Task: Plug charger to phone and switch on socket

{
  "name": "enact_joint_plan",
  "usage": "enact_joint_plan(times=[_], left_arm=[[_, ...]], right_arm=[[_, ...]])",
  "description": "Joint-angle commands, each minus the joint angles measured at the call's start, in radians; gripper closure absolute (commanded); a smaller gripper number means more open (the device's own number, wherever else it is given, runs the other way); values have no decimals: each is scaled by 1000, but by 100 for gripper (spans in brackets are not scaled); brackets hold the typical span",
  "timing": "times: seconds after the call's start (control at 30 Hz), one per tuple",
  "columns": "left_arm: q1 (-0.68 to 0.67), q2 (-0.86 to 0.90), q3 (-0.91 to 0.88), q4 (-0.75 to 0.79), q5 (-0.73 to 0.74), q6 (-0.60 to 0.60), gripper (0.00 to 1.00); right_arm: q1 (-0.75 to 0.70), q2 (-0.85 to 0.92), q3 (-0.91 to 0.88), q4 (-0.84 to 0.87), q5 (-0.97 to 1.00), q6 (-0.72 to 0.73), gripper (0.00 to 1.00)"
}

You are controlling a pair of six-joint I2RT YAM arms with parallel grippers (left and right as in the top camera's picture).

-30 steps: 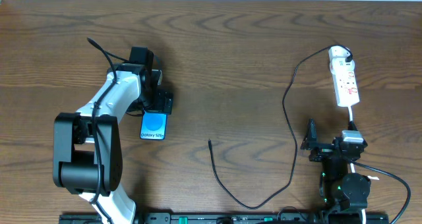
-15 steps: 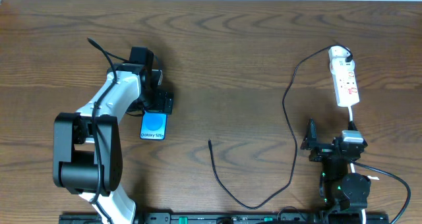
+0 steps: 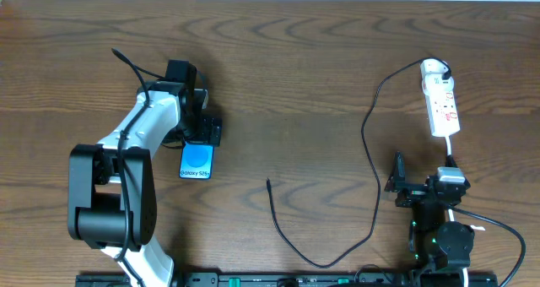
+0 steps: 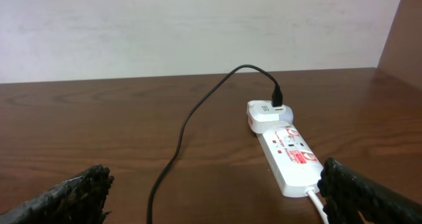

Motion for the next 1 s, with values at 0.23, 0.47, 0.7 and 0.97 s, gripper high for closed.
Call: enact_joint_plan(times=[0.23,0.47,0.7,0.97], left_arm=[[-2,11,-32,22,13,-9,1],[-2,11,-80,58,13,-8,1],[-2,11,-84,77,13,-9,1],[-2,11,-92,81,13,-8,1]], right_arm=[[7,-6,-2,-1,11,13,1],[7,-6,-2,-1,12,13,1],[8,-6,-2,-1,11,13,1],[7,-6,-2,-1,11,13,1]])
